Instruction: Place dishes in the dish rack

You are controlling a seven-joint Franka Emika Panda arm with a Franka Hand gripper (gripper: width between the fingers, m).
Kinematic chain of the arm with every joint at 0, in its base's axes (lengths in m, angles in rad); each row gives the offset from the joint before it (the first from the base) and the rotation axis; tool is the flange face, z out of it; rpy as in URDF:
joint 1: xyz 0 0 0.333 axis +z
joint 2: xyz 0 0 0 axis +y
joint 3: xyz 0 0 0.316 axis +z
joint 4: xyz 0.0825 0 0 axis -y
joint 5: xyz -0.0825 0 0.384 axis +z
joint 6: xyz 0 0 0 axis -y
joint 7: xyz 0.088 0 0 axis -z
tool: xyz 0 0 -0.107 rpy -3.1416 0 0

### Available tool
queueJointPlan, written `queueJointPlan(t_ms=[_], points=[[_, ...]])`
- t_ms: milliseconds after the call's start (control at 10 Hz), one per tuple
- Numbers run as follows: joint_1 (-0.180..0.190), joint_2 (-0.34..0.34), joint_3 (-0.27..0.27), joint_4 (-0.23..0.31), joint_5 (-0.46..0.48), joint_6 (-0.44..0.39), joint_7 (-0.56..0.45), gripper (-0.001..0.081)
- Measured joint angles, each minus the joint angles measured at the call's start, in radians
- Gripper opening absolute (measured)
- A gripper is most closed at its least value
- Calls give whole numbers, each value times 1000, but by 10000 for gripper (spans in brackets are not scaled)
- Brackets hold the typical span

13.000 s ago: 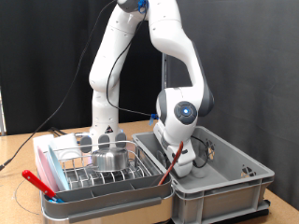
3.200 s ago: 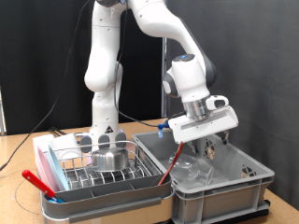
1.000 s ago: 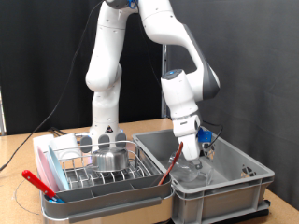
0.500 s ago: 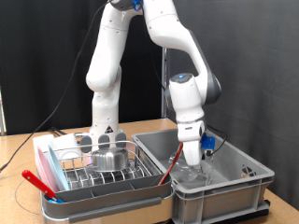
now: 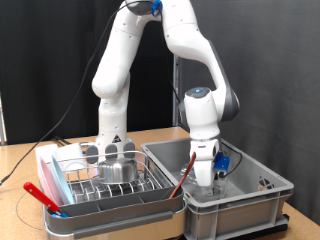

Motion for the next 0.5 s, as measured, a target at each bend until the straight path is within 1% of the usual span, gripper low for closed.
queueJointPlan(t_ms=[100, 300, 400, 500], points=[[-5, -16, 11, 9, 27, 1, -4, 810], [-27, -33, 41, 27, 98, 6, -56, 810], [-35, -35, 50, 29, 124, 6, -84, 715], [-39, -35, 53, 30, 145, 7, -109, 715]])
